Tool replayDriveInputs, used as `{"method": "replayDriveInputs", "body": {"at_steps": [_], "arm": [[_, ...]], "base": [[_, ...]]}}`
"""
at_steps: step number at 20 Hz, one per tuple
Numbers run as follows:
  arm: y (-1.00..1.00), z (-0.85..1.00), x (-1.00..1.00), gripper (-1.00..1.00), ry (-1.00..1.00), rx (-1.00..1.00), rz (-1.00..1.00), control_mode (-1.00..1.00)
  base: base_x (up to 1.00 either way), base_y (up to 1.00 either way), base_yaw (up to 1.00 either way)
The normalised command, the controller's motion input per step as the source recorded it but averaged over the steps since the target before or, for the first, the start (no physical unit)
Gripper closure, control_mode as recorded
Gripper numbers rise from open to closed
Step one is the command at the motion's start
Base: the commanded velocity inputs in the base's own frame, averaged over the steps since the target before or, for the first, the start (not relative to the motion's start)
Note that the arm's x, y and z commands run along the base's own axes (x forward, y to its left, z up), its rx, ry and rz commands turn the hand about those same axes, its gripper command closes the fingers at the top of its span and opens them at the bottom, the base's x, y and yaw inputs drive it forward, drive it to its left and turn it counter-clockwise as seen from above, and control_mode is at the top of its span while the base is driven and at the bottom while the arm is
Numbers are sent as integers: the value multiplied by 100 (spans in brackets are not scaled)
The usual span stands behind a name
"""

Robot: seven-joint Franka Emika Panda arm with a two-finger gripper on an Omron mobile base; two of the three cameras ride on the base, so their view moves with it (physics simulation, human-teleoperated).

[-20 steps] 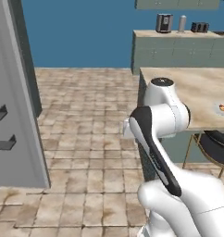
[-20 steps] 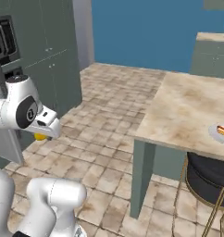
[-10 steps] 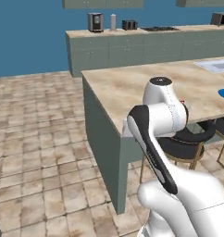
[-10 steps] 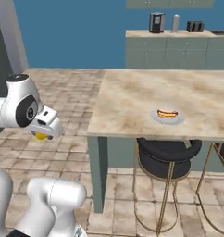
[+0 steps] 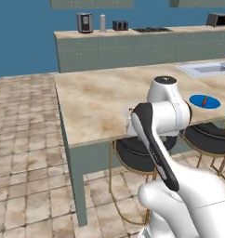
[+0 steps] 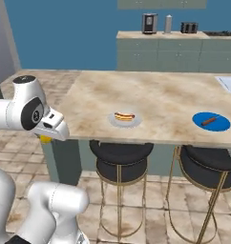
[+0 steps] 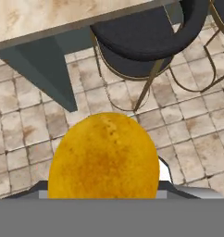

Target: Pick up the mango and apple from the fridge and place one fruit on each plate on the dining counter.

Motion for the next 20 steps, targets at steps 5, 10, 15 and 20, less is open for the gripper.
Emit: {"method": "replayDriveInputs", "body": {"at_steps": [5,10,15,20], "arm": [[0,0,0,100,0,0,0,100],[0,0,0,100,0,0,0,100],[0,0,0,100,0,0,0,100],[0,0,0,100,0,0,0,100]], "base": [[54,-96,-10],[90,-28,-21],[63,13,-1],[53,0,0]]}}
